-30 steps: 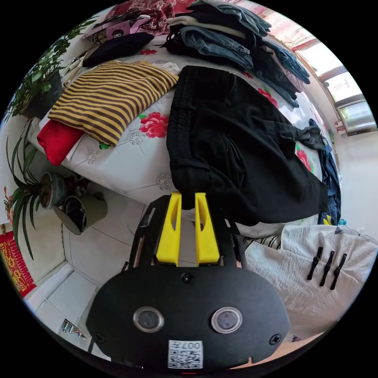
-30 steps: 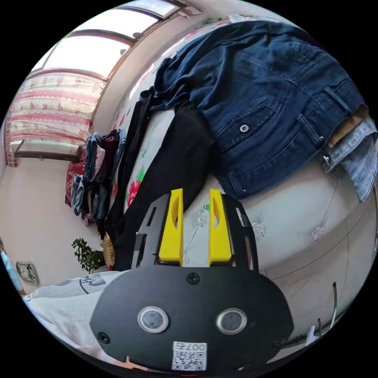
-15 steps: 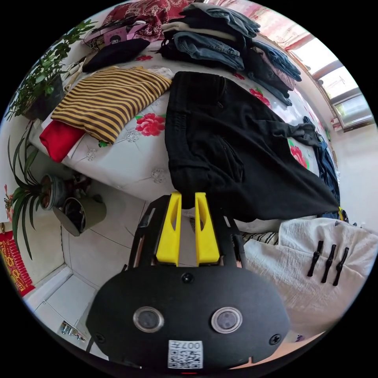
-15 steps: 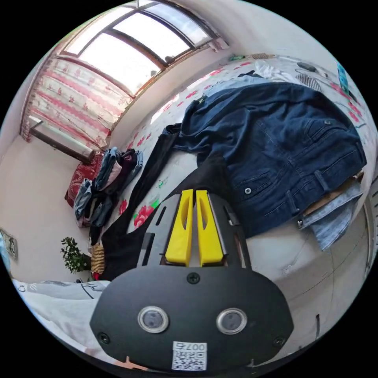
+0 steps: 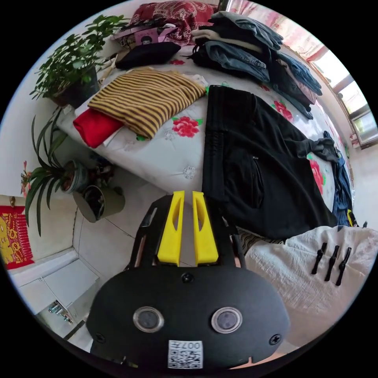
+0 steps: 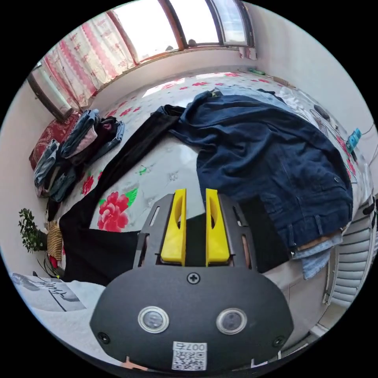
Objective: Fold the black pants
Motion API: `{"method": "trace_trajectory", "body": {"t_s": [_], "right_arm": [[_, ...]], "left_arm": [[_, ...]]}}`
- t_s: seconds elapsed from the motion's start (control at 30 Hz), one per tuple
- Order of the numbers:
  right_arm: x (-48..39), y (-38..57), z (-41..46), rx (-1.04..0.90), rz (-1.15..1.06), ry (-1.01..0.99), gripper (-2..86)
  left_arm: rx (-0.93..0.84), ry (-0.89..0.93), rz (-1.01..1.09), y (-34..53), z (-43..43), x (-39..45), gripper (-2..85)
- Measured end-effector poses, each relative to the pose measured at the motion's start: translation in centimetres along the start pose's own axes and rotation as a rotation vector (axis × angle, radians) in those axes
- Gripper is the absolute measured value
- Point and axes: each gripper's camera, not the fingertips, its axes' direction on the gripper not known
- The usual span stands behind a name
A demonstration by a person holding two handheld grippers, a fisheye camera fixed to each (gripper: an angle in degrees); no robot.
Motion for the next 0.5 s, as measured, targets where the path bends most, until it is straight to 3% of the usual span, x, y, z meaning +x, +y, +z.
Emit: {"method": "trace_trajectory", "body": {"t_s": [0.23,0.5], "right_arm": [[-15.7,-14.4,12.1,-0.203,-0.181,-0.190,9.5],[-20.4,-25.4,20.7,-0.263,-0.041,-0.046,10.6]], "left_arm": [[0.077,0.010,0.223,-14.4,2.4,8.9,4.6],[0.095,-0.033,0.376,-28.1,8.6,16.0,5.5]]}}
